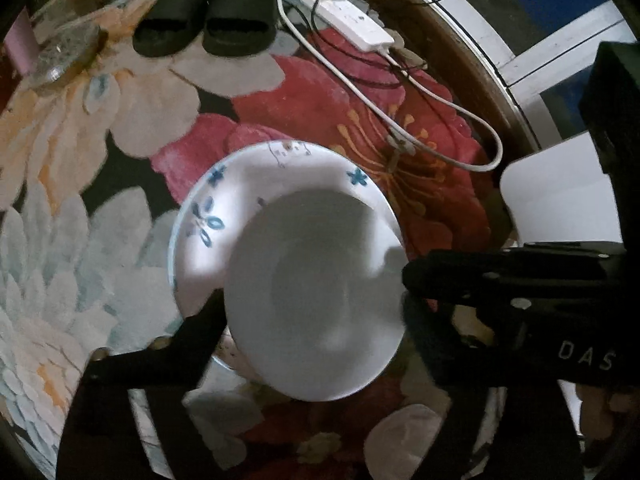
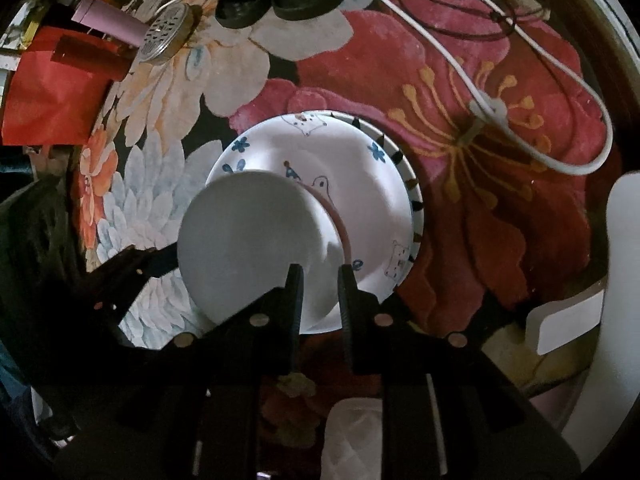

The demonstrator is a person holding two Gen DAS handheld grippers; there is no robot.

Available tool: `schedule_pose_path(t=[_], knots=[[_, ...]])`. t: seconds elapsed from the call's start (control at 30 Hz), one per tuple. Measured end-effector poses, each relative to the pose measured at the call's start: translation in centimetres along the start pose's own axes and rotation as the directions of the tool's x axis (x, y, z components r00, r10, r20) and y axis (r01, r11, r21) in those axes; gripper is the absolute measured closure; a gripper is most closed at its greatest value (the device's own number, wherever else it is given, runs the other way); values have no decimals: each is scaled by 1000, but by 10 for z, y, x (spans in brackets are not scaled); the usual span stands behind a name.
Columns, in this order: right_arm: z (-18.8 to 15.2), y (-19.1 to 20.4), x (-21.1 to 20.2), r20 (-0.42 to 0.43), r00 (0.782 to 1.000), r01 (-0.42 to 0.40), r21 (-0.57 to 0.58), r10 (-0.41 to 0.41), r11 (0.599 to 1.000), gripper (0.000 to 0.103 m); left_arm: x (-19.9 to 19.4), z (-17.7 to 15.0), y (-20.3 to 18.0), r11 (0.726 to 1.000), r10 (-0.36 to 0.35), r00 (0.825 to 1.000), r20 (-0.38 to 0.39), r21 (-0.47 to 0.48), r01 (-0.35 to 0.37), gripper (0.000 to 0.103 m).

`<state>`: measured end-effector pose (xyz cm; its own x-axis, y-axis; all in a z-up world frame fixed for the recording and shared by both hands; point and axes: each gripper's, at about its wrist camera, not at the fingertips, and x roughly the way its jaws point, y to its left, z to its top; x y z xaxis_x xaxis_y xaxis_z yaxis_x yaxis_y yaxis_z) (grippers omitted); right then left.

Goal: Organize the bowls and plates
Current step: 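Lower the second bowl into the first bowl and open both tools, then pull both tools back from the stacked bowls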

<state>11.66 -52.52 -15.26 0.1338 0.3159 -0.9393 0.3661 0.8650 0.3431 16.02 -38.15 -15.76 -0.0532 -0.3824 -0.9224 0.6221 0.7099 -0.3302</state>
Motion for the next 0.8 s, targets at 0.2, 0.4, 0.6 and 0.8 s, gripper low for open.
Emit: schedule_pose_path(t=[0.2, 0.4, 0.6, 0.8], knots=[[3, 1, -3, 18, 1000, -7, -2, 7, 1000, 83, -7, -2, 16, 999, 32, 999, 40, -27, -31, 1], [1, 0, -6, 48, 999, -4, 4, 4, 1000, 18, -10, -9, 29, 996, 80, 995, 53, -40, -78, 1], [-1, 4, -10, 98, 995, -1, -8, 2, 1000, 0, -16, -11, 42, 993, 106, 992, 75, -69, -101, 1], [-5, 8, -13, 133, 991, 28, -16, -25, 999, 0, -22, -12, 48, 991, 119, 989, 85, -76, -113, 1]])
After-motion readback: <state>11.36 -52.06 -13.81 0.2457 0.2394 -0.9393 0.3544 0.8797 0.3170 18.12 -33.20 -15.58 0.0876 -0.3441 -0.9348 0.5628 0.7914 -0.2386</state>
